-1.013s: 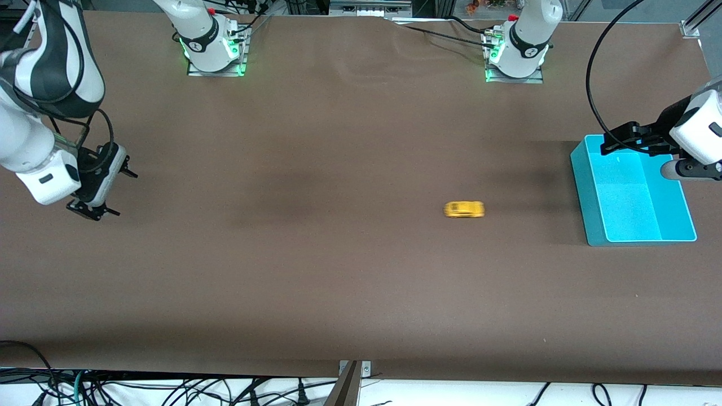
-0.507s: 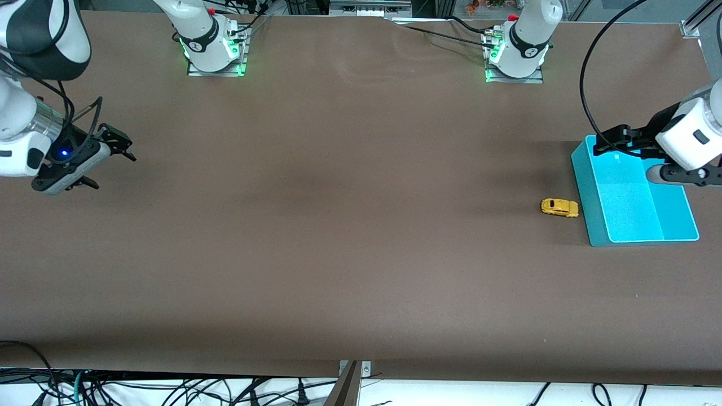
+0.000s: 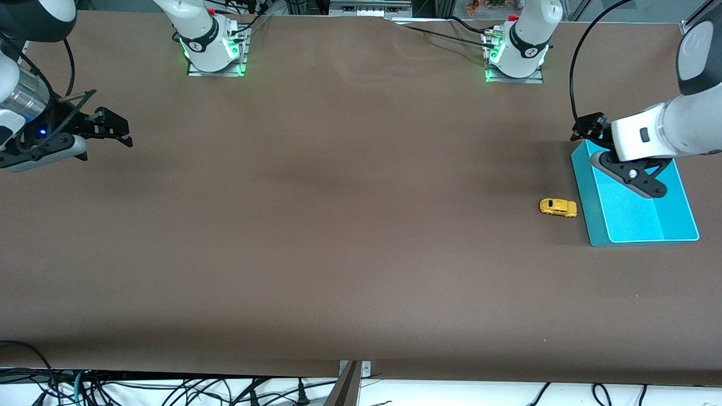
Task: Wind and store yellow beetle car
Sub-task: 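Open the right gripper to release the car, then raise it to rest, then lower the left gripper onto the car beside the cyan tray and grasp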
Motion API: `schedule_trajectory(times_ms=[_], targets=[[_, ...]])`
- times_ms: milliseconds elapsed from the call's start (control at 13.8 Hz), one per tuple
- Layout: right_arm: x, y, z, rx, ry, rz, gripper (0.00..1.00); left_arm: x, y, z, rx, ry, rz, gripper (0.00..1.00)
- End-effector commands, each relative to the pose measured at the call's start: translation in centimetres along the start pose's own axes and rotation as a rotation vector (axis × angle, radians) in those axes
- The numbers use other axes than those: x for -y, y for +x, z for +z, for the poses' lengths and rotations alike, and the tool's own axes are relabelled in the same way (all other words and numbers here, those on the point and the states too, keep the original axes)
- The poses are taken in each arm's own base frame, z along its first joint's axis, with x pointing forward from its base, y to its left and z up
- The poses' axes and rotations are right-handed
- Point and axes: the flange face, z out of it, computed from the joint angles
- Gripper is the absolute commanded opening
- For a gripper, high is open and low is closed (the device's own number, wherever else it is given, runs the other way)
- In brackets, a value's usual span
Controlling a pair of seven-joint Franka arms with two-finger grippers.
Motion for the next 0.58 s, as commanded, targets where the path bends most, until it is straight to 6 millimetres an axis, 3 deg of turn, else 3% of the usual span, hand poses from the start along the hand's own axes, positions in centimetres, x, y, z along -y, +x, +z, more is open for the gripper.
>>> schedule_trajectory(times_ms=[0,289,507], targets=[[0.2,-0.2,-2.0,0.008,-0.006,0.067,1.0,1.6,-0.4,3.1,0.02,0.002,0.197,1.0],[0.1,0.0,-1.8,0.01,-0.003,0.066,1.0,5.9,-1.2,9.2,-0.019,0.014,0.495,1.0],[0.5,0.3,-2.1,0.002,0.001,0.065,1.0,7.4,-1.2,12.9,0.017,0.119,0.627,1.0]])
